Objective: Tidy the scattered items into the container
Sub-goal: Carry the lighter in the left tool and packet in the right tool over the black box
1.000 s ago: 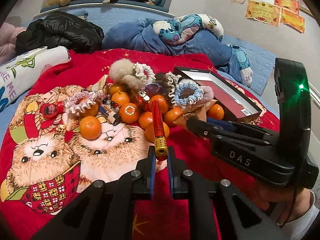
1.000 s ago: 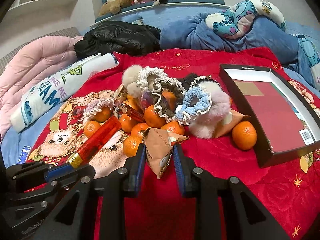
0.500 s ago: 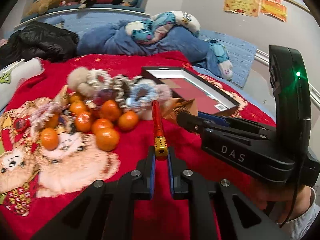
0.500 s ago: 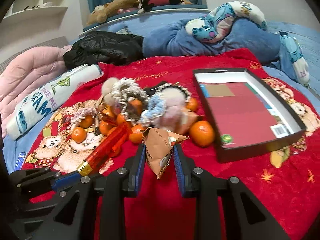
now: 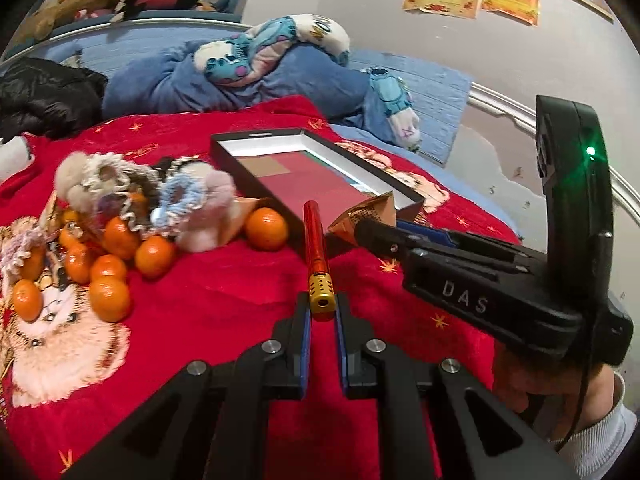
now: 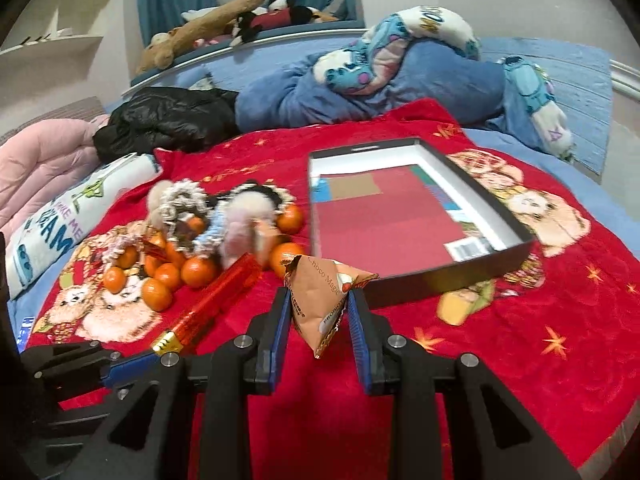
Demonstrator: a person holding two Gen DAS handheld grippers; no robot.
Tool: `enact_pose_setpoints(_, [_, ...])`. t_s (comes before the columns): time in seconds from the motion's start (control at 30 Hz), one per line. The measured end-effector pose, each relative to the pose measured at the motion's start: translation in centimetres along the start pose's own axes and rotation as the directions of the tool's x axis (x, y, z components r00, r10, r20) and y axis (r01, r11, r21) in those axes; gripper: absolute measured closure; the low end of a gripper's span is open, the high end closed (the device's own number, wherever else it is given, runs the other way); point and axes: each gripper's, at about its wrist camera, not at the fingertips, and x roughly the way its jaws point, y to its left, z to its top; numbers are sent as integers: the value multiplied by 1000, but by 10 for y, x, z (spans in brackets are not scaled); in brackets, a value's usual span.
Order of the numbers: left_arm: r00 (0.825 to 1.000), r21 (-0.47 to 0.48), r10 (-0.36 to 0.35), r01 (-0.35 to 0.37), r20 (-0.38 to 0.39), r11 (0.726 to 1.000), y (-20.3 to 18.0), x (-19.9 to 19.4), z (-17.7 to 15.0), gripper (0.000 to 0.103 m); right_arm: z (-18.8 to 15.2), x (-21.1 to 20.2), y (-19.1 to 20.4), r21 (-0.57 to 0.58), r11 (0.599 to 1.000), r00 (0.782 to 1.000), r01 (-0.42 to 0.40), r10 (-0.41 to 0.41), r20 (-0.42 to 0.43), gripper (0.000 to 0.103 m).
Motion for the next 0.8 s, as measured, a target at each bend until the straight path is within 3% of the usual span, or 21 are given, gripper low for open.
enact_pose_setpoints(0.3, [1000,-15,-4,4,-10,1000,-12,8,4,92,-5,-7,-37,58,998,999,37,-37,10,76])
enact_pose_setpoints(0.47, [999,-22,8,-7,34,1000,-24,19,22,92,-4,-8,-41,71,997,999,39,-41,31,76])
enact_pose_setpoints(0.67, [998,-32,46,-45,36,998,-30,43,41,92,-5,-3,-43,47,999,999,27,-28,30,76])
enact_pose_setpoints(0.8, [999,-20,35,-34,28,999,-31,53,46,92,-7,-2,-44,38,999,999,16,-17,37,76])
